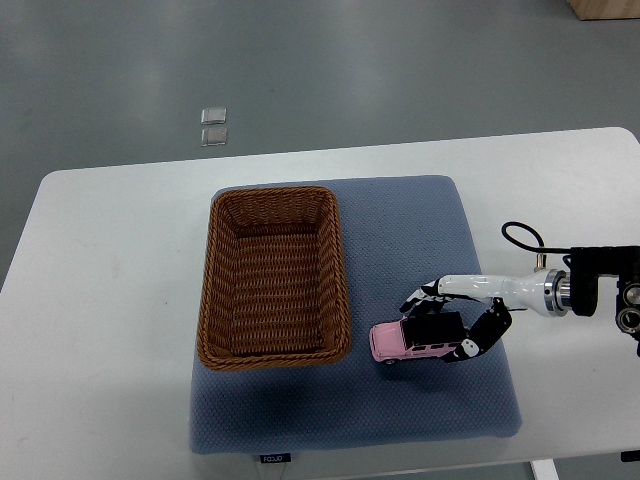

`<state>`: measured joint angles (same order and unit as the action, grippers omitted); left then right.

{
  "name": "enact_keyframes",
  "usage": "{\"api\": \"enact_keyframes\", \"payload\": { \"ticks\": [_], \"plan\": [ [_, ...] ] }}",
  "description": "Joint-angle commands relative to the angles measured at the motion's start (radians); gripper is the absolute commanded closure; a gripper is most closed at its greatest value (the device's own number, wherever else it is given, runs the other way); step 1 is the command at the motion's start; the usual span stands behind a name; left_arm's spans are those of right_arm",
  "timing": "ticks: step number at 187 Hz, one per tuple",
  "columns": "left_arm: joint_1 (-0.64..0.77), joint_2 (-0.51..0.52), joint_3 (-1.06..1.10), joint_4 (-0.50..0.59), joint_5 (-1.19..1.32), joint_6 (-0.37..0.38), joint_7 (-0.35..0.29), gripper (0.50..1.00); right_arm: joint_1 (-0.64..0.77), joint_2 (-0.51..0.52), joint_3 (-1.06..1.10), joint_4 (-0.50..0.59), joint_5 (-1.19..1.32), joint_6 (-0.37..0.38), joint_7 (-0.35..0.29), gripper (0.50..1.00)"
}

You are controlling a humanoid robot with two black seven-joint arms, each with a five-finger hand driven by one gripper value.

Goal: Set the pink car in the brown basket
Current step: 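Close the right hand's fingers around the pink car's body, then lift the pink car and carry it over the wicker basket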

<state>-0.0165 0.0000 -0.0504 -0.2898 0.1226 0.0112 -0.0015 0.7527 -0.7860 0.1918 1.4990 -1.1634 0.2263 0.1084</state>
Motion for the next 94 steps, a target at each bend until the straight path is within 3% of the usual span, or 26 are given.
{"api": "enact_keyframes", "payload": {
  "ticks": [1, 27, 46, 94],
  "plan": [
    [0.001, 0.000, 0.001, 0.001, 0.000, 0.000, 0.000, 0.500, -0.006, 0.008, 0.000, -0.006, -0.010, -0.001, 0.002, 0.748],
    [0.001, 0.000, 0.001, 0.001, 0.000, 0.001, 0.000, 0.500, -0.018, 0.024, 0.000, -0.020, -0.036, -0.001, 0.024, 0.871],
    [0.001, 0.000, 0.000, 0.001, 0.000, 0.001, 0.000, 0.500, -0.019, 0.021, 0.001, -0.028, -0.052, -0.001, 0.033, 1.000],
    [0.000, 0.000, 0.000, 0.001, 0.000, 0.001, 0.000, 0.500, 0.062, -0.065, 0.031, -0.017, -0.035, 0.018, 0.065, 1.000]
  ]
}}
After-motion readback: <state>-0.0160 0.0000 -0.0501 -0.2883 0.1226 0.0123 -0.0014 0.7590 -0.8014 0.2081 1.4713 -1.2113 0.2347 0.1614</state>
